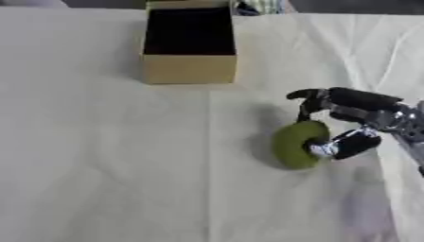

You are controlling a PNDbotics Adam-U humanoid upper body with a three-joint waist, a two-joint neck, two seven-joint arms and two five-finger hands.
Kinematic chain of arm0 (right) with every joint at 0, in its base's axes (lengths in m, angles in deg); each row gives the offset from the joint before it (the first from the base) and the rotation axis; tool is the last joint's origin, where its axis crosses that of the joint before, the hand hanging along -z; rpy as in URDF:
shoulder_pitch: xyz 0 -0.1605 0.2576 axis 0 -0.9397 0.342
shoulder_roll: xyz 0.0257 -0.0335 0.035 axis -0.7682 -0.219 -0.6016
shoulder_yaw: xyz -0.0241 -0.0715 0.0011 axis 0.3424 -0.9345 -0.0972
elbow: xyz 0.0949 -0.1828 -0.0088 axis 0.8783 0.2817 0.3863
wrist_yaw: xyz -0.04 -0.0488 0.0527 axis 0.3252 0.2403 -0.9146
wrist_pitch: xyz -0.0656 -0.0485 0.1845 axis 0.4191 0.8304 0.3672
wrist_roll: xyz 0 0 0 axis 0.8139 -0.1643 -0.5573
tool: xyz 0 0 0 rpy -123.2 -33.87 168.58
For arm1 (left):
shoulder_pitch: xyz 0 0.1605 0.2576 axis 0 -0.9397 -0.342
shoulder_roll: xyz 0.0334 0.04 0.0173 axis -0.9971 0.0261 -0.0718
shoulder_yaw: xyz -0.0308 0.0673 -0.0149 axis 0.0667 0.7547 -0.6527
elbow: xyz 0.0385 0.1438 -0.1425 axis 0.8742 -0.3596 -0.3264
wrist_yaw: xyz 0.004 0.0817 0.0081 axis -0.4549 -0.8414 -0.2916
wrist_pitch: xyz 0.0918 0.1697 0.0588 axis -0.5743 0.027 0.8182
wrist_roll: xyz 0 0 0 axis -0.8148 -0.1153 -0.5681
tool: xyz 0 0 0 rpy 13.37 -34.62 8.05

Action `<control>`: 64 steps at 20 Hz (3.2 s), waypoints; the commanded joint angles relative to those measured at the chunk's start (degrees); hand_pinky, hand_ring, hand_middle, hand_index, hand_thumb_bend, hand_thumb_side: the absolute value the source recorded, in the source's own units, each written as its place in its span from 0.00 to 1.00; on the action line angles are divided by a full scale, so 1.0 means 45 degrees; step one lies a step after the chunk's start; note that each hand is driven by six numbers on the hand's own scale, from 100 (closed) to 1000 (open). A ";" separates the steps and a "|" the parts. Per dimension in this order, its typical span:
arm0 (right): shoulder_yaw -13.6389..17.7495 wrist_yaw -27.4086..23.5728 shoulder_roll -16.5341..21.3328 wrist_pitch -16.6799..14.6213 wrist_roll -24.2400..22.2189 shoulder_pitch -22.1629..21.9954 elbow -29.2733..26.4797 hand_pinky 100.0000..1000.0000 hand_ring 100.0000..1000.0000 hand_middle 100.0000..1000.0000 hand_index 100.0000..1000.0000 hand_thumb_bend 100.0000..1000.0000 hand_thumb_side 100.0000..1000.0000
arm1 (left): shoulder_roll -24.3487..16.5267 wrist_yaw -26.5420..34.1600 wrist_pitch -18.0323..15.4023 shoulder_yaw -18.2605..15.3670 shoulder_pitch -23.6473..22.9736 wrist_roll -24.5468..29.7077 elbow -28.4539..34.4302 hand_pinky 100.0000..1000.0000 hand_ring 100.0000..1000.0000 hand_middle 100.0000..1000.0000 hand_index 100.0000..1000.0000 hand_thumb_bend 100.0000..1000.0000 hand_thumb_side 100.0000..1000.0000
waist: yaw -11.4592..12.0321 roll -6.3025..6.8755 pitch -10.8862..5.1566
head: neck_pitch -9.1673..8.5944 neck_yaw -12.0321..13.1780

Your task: Pick up objects on the table and place them in the box.

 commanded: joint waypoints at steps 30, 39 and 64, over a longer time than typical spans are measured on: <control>0.1594 -0.1592 0.0297 -0.1080 0.0910 0.3850 -0.0766 0.70 0.81 0.16 0.47 0.00 0.00 | -0.0326 0.0067 -0.0142 -0.0143 0.0063 0.0166 0.0028 0.44 0.49 0.56 0.66 0.03 0.37 | 0.0305 -0.0071 -0.0169 | -0.0189 -0.0356; 0.2196 -0.0692 -0.1691 -0.1391 0.0564 0.6392 0.2794 0.70 0.82 0.17 0.48 0.00 0.00 | -0.0289 0.0138 -0.0139 -0.0136 0.0113 0.0284 0.0022 0.44 0.49 0.56 0.66 0.03 0.38 | 0.0669 -0.0201 0.0003 | -0.0447 -0.0670; 0.4291 0.4038 -0.4503 -0.1009 0.4237 0.8812 0.7892 0.70 0.79 0.21 0.51 0.00 0.00 | -0.0250 0.0467 -0.0217 0.0059 0.0626 0.0792 -0.0067 0.43 0.49 0.56 0.66 0.01 0.39 | 0.1905 -0.0663 0.0536 | -0.1157 -0.1343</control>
